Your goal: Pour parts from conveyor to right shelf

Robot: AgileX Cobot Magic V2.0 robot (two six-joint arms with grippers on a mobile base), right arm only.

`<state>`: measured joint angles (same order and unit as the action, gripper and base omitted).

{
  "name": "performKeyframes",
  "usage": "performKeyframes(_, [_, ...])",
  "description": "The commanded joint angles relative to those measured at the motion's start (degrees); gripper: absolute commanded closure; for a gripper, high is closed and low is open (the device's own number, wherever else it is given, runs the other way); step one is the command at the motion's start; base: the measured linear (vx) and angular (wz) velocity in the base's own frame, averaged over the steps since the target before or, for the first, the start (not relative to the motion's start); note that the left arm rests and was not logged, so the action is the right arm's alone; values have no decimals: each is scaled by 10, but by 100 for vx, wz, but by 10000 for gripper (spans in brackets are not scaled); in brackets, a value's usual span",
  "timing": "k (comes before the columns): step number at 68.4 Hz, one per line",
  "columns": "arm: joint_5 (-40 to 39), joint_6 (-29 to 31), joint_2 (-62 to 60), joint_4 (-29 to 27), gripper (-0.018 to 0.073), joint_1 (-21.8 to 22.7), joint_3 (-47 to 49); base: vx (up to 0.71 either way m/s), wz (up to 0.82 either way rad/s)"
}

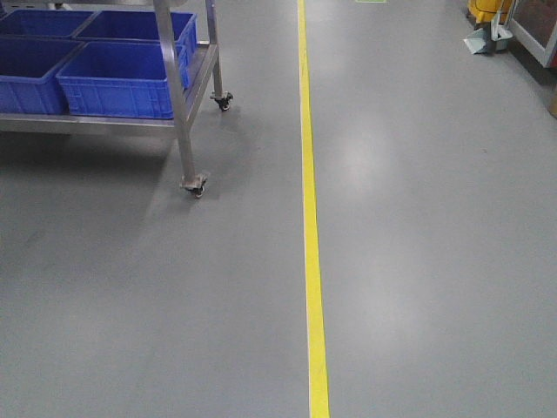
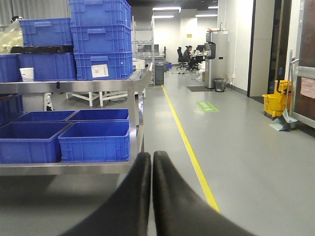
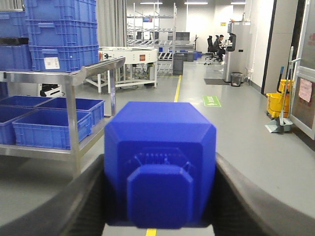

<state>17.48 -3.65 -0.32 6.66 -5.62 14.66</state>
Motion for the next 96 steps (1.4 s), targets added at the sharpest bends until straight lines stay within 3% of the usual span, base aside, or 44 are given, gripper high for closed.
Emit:
performKeyframes(1, [-48,3,7,4,499,0,15,66,-4])
performKeyframes(66, [-48,3,7,4,499,0,15,62,10])
performKeyframes(96, [-48,3,7,4,499,0,15,41,48])
